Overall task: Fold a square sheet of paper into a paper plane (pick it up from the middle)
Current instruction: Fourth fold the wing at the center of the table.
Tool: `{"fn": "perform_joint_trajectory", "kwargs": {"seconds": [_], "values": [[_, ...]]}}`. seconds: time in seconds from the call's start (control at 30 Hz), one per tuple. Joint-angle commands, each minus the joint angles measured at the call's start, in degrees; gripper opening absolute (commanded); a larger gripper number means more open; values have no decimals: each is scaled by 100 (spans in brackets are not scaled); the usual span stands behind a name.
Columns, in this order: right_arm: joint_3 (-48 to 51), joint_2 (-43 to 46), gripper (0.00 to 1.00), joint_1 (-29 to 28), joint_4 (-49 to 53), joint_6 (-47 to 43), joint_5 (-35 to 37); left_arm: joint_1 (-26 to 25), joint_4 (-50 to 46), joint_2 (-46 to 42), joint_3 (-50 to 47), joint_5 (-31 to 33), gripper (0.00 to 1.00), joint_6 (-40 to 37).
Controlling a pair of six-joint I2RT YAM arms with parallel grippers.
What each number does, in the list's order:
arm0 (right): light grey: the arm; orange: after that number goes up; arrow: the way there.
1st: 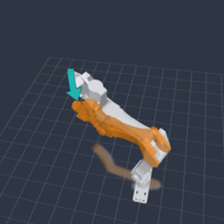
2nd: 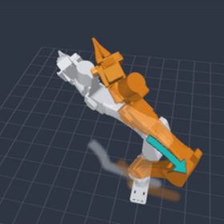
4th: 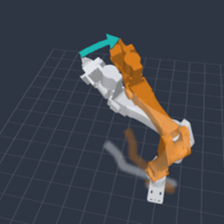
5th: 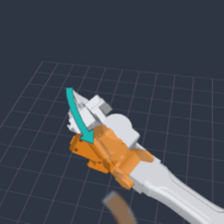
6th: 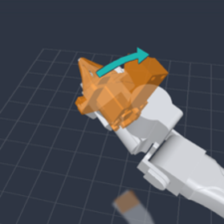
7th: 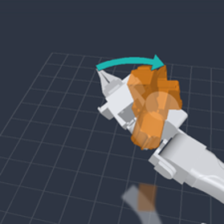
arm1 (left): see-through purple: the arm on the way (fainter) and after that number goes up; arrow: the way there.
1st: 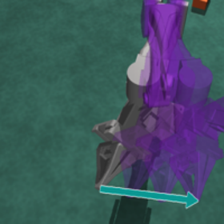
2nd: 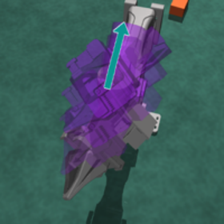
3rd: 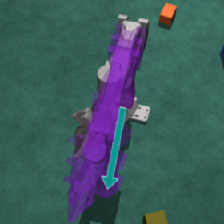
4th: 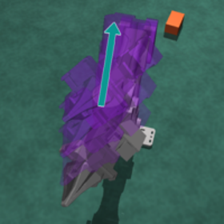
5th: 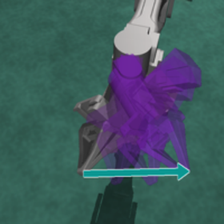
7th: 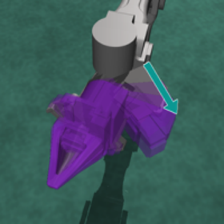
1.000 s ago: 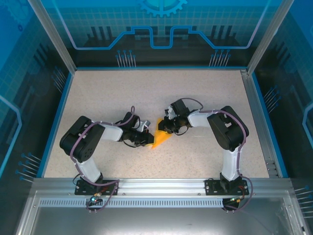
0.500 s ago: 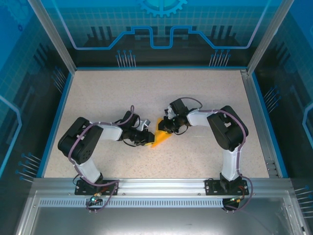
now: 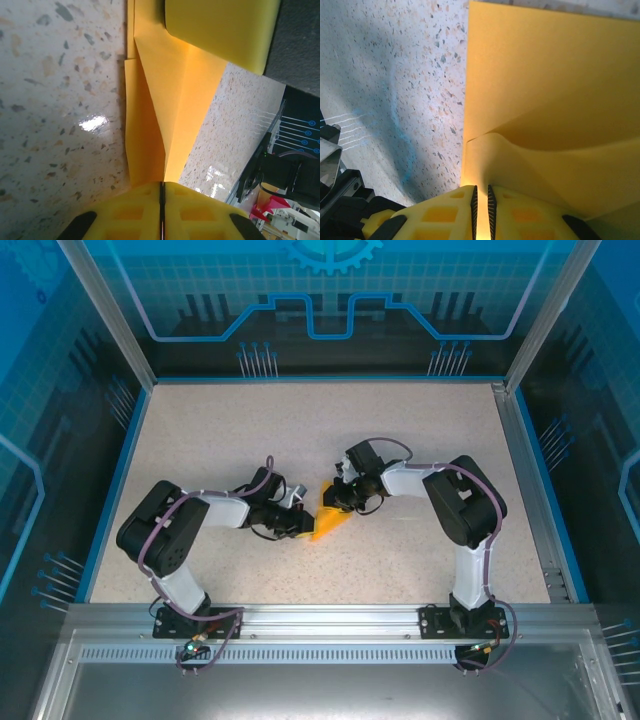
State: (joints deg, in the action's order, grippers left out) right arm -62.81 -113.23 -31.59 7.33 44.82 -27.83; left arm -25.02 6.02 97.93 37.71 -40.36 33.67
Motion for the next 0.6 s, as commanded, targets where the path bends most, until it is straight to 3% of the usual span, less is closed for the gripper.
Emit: {"fn": "perform_joint_trajectory", "kwargs": {"seconds": [0.0, 0.33, 0.57], "values": [[-9, -296, 17, -100, 480, -132, 336, 1, -238, -34, -63, -198, 7, -226], [-31, -381, 17, -159, 632, -164, 516, -91, -730, 156, -92, -77, 6, -549], [13, -394, 17, -171, 719, -175, 698, -100, -1112, 145, -49, -104, 11, -709]]}}
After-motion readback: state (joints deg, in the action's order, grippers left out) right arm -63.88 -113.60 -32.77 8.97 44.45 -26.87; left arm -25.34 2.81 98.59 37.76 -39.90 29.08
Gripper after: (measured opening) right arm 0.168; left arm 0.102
